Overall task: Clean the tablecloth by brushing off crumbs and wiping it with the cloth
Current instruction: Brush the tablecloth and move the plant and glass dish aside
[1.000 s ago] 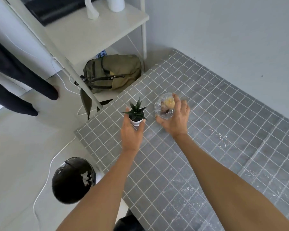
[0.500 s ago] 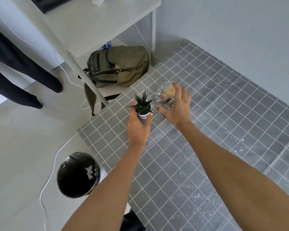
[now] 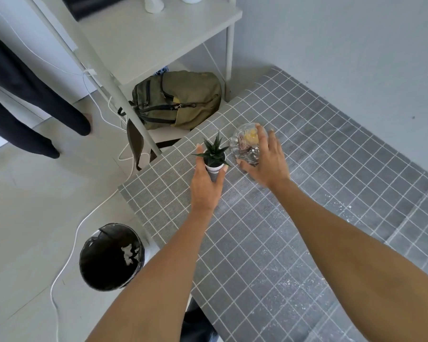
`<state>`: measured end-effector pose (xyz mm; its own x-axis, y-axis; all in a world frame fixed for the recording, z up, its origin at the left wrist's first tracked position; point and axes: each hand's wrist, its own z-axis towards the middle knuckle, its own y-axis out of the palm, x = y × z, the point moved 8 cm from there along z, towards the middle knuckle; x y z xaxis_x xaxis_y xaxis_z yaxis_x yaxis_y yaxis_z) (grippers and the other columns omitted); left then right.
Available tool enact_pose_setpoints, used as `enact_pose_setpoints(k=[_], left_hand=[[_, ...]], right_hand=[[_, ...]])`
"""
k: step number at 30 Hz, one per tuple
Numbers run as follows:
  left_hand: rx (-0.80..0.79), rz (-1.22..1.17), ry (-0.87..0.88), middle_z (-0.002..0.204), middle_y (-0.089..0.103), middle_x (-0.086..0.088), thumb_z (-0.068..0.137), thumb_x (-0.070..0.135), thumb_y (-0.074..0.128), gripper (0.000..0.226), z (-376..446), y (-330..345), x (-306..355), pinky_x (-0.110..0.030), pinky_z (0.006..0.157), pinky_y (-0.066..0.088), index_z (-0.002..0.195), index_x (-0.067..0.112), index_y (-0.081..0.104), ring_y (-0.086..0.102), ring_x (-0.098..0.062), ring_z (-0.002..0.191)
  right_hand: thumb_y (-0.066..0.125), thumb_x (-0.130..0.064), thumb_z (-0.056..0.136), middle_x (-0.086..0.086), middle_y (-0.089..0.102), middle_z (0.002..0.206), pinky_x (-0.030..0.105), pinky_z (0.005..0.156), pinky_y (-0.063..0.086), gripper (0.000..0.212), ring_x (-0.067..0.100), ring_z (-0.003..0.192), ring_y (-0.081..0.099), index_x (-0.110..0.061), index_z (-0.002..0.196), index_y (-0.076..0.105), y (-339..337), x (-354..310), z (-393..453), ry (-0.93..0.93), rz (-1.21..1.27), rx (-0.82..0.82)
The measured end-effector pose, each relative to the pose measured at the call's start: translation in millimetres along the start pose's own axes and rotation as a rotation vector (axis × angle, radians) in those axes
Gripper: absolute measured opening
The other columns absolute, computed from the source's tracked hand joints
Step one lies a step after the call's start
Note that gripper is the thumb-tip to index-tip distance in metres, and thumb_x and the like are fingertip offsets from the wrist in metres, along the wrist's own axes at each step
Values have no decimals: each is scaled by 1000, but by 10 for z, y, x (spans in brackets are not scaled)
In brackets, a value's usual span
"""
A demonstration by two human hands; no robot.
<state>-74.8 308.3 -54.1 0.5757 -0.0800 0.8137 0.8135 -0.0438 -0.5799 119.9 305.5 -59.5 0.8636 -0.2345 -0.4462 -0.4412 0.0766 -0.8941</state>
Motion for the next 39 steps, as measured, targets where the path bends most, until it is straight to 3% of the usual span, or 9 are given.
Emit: enact_pose_setpoints(k=[6, 10, 14, 16, 19, 26, 39], left_hand=[[-68, 20, -48, 132, 59, -1, 86, 40, 65, 85, -46, -67, -127, -48, 92, 51, 150, 17, 13, 56, -25, 120], [-145, 151, -65, 145, 44, -11, 88, 47, 59, 91, -145, -160, -126, -46, 97, 48, 153, 19, 2, 50, -32, 126], [-287, 339, 8, 160, 8, -11, 95, 48, 47, 82, -271, -184, -95, -44, 117, 20, 152, 9, 4, 17, -29, 145], [-362, 449, 20, 160, 0, -11, 97, 50, 38, 76, -362, -182, -75, -41, 119, 9, 152, 8, 7, 4, -26, 148], [-472, 577, 48, 160, -2, -13, 99, 51, 30, 73, -552, -160, 5, -42, 120, 6, 152, 7, 6, -2, -25, 148], [-650, 729, 147, 160, -8, -11, 99, 51, 29, 73, -1213, -11, 460, -44, 120, 7, 152, 8, 2, -4, -26, 148], [-750, 784, 518, 160, -5, -11, 100, 46, 33, 69, -2659, 424, 1458, -46, 119, 11, 152, 9, 7, 1, -26, 148]], right_hand=[[55, -64, 84, 20, -3, 160, 53, 117, 9, 101, 39, 146, 1, -37, 150, -16, -119, 29, -95, 65, -85, -81], [42, -70, 86, 16, -6, 160, 54, 115, 11, 91, 39, 146, 2, -33, 152, -10, -264, 80, -285, 138, -72, -56], [29, -67, 91, 15, -4, 161, 51, 117, 9, 80, 36, 147, 3, -26, 154, 2, -334, 147, -619, 182, -105, -55], [26, -62, 95, 14, -4, 161, 49, 117, 7, 74, 34, 148, 2, -22, 155, 6, -355, 178, -838, 210, -100, -56], [24, -53, 100, 13, -3, 161, 47, 118, 6, 66, 31, 148, 1, -18, 155, 7, -396, 201, -1195, 245, -117, -68], [20, -44, 103, 9, -6, 161, 43, 119, 4, 61, 25, 149, -4, -15, 155, 5, -608, 337, -2175, 344, -127, -105], [20, -41, 104, 9, -6, 162, 43, 119, 2, 59, 25, 149, -6, -15, 154, 4, -1066, 921, -4210, 605, -79, -19]])
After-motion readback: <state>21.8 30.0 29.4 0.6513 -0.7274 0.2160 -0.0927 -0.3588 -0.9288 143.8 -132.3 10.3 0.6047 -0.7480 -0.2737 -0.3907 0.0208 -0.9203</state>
